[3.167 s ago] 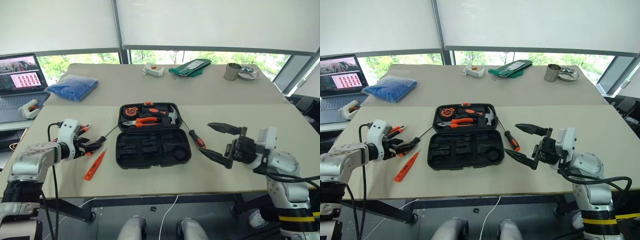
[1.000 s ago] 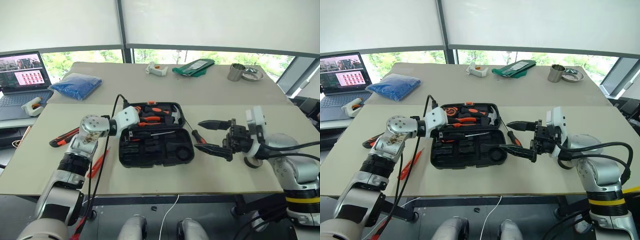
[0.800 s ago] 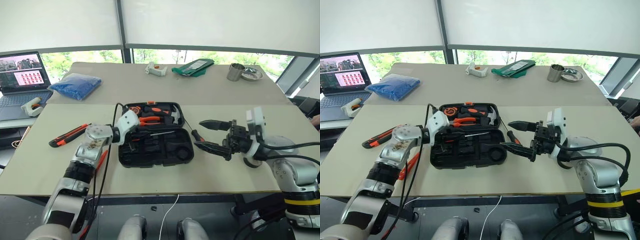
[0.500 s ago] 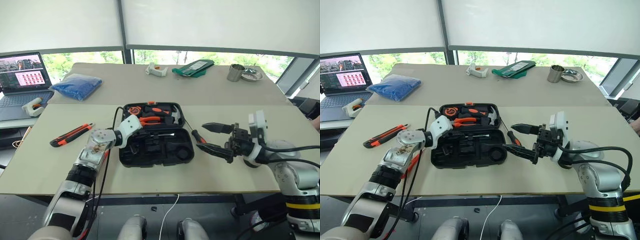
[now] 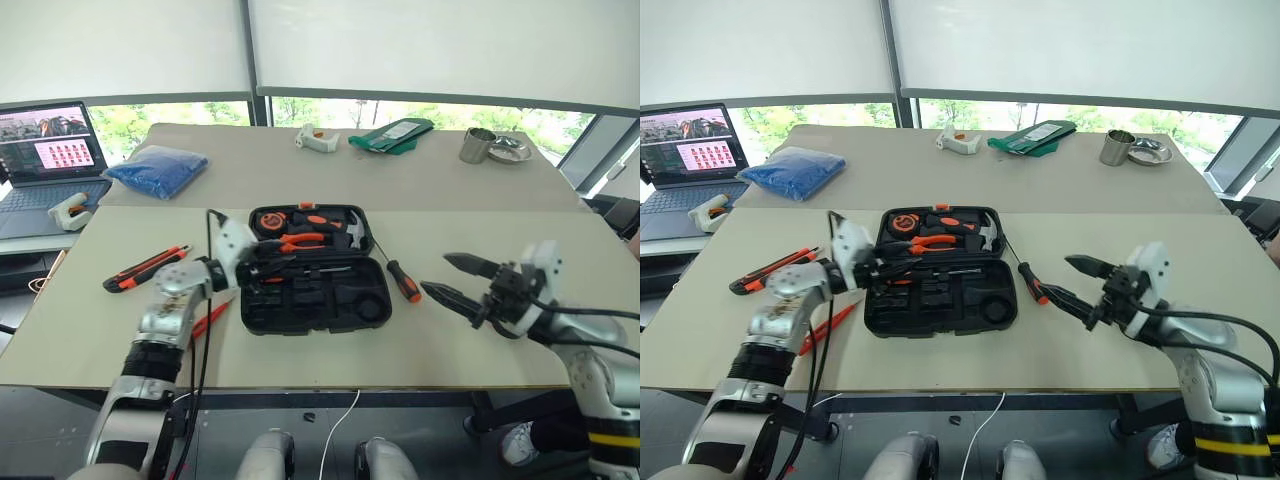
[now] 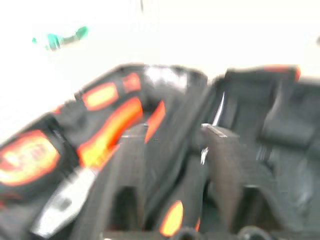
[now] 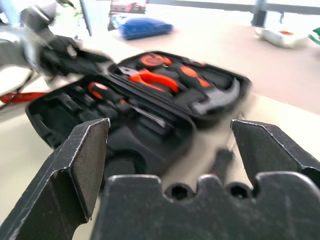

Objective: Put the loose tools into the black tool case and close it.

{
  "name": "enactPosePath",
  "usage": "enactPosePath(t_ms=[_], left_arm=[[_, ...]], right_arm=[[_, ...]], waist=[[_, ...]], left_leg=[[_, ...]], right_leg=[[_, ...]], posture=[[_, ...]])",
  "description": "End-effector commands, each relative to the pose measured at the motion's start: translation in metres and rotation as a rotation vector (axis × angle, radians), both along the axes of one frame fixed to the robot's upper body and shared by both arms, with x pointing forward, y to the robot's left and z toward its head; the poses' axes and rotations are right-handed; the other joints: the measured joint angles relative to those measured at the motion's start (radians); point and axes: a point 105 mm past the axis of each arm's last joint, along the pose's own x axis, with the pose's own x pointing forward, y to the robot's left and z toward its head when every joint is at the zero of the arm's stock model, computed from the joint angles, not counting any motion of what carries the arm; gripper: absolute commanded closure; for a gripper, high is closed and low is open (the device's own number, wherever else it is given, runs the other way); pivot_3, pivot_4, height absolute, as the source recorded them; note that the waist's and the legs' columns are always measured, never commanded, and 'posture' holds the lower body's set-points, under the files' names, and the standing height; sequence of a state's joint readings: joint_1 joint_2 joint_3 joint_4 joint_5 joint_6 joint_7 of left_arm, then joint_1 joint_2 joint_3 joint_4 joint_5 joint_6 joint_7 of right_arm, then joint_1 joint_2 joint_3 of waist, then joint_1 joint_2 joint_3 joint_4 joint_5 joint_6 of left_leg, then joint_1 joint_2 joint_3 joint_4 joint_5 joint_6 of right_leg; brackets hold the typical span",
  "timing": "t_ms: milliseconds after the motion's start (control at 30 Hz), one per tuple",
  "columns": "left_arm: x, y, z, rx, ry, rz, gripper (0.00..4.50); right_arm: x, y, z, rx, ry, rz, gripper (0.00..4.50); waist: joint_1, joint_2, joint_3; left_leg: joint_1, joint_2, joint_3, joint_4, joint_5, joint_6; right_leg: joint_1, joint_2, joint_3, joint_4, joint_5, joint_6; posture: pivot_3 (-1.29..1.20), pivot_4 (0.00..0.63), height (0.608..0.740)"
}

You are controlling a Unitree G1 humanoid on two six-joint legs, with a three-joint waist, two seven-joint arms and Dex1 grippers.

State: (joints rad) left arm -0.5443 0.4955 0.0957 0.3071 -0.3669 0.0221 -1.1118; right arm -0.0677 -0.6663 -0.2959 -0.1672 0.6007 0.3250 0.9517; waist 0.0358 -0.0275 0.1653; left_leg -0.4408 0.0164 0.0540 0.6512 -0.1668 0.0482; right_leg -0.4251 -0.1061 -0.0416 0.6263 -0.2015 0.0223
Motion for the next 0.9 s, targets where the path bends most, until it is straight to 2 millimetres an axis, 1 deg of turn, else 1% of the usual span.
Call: enactPosePath(t_ms=[33, 100, 167, 200, 233, 267, 333, 367, 467, 567, 633, 733, 767, 800, 900], left_arm=[[-0.035, 0.022, 0.017, -0.031, -0.035, -0.150, 0.79], [-0.048, 0.029, 0.015, -0.011, 0.011, -0.186, 0.09], [-0.062, 0.035, 0.011, -0.002, 0.073, -0.224, 0.04], [-0.067, 0.038, 0.009, 0.003, 0.087, -0.233, 0.04], [-0.075, 0.040, 0.004, 0.029, 0.088, -0.253, 0.04], [-0.083, 0.041, 0.002, 0.029, 0.095, -0.275, 0.04], [-0.093, 0.040, 0.000, 0.027, 0.088, -0.294, 0.04], [-0.095, 0.038, -0.001, 0.022, 0.088, -0.294, 0.04], [-0.099, 0.033, -0.005, -0.004, 0.082, -0.274, 0.04], [-0.098, 0.030, -0.008, -0.015, 0.076, -0.254, 0.04], [-0.097, 0.031, -0.011, -0.014, 0.069, -0.235, 0.04], [-0.095, 0.034, -0.014, -0.011, 0.047, -0.206, 0.04], [-0.095, 0.034, -0.014, -0.009, 0.043, -0.203, 0.04], [-0.095, 0.034, -0.015, -0.007, 0.038, -0.202, 0.04], [-0.096, 0.032, -0.015, -0.005, 0.027, -0.202, 0.04]], right_arm=[[-0.011, -0.028, -0.003, -0.077, -0.060, -0.133, 0.00], [-0.017, -0.040, -0.014, -0.097, -0.047, -0.195, 0.00], [-0.026, -0.045, -0.027, -0.100, 0.000, -0.231, 0.00], [-0.029, -0.048, -0.032, -0.110, 0.020, -0.249, 0.00], [-0.030, -0.052, -0.040, -0.133, 0.057, -0.289, 0.00], [-0.029, -0.053, -0.043, -0.146, 0.075, -0.311, 0.00], [-0.023, -0.052, -0.041, -0.154, 0.102, -0.339, 0.00], [-0.018, -0.048, -0.037, -0.153, 0.104, -0.334, 0.00], [0.002, -0.026, -0.022, -0.175, 0.118, -0.280, 0.00], [0.021, -0.009, -0.013, -0.204, 0.170, -0.248, 0.00], [0.033, 0.002, -0.018, -0.281, 0.233, -0.228, 0.00], [0.053, 0.015, -0.018, -0.296, 0.275, -0.247, 0.00], [0.059, 0.019, -0.019, -0.310, 0.287, -0.254, 0.00], [0.063, 0.023, -0.020, -0.319, 0.291, -0.255, 0.00], [0.074, 0.035, -0.020, -0.331, 0.298, -0.247, 0.00]], waist=[[-0.005, 0.000, 0.000], [-0.009, 0.000, 0.000], [-0.011, 0.000, 0.000], [-0.010, 0.001, 0.000], [-0.010, 0.001, 0.000], [-0.012, 0.001, 0.000], [-0.017, 0.002, -0.001], [-0.020, 0.002, -0.001], [-0.028, 0.003, 0.000], [-0.033, 0.003, 0.000], [-0.030, 0.003, 0.000], [-0.023, 0.003, 0.000], [-0.021, 0.003, 0.000], [-0.021, 0.003, 0.000], [-0.019, 0.003, 0.000]], left_leg=[[0.000, 0.000, 0.000, 0.000, 0.000, 0.000], [0.001, 0.000, 0.001, 0.000, 0.000, 0.000], [0.001, 0.000, 0.001, 0.000, 0.000, 0.000], [0.001, 0.000, 0.001, 0.000, -0.002, -0.002], [0.002, 0.001, 0.000, 0.000, -0.003, -0.005], [0.002, 0.000, 0.000, 0.000, -0.004, -0.007], [0.002, 0.000, 0.001, 0.000, -0.005, -0.008], [0.002, 0.000, 0.001, 0.000, -0.005, -0.008], [0.002, 0.001, 0.001, 0.000, -0.005, -0.008], [0.003, 0.001, 0.001, 0.000, -0.005, -0.008], [0.003, 0.001, 0.002, -0.001, -0.005, -0.008], [0.002, 0.000, 0.002, -0.002, -0.004, -0.007], [0.001, 0.000, 0.002, -0.002, -0.003, -0.004], [0.000, -0.001, 0.002, -0.002, -0.001, 0.000], [-0.002, -0.002, 0.003, -0.002, -0.002, 0.002]], right_leg=[[0.000, 0.000, 0.000, 0.000, 0.000, 0.000], [0.000, 0.000, 0.000, 0.000, 0.000, 0.000], [0.000, 0.000, 0.000, 0.000, -0.007, -0.001], [0.001, 0.000, 0.000, -0.001, -0.007, -0.001], [0.001, -0.001, 0.000, -0.001, -0.008, 0.000], [0.002, -0.002, 0.000, -0.001, -0.007, 0.000], [0.001, -0.004, 0.001, -0.001, -0.007, -0.001], [0.001, -0.005, 0.001, -0.001, -0.007, -0.001], [0.000, -0.007, 0.001, -0.001, -0.007, -0.002], [0.000, -0.006, 0.001, -0.001, -0.006, -0.002], [-0.001, -0.005, -0.001, 0.000, -0.006, -0.002], [-0.001, -0.005, -0.001, -0.001, -0.007, -0.002], [-0.002, -0.005, -0.001, -0.002, -0.007, -0.003], [-0.002, -0.005, -0.001, -0.002, -0.006, -0.004], [-0.003, -0.006, -0.001, -0.002, -0.005, -0.005]], posture=[[0.00, 0.150, 0.740], [0.00, 0.150, 0.740], [0.00, 0.150, 0.740], [0.00, 0.150, 0.740], [0.00, 0.150, 0.740], [0.00, 0.150, 0.740], [0.00, 0.150, 0.740], [0.00, 0.150, 0.740], [0.00, 0.150, 0.740], [0.00, 0.150, 0.740], [0.00, 0.150, 0.740], [0.00, 0.150, 0.740], [0.00, 0.150, 0.740], [0.00, 0.150, 0.740], [0.00, 0.150, 0.740]])
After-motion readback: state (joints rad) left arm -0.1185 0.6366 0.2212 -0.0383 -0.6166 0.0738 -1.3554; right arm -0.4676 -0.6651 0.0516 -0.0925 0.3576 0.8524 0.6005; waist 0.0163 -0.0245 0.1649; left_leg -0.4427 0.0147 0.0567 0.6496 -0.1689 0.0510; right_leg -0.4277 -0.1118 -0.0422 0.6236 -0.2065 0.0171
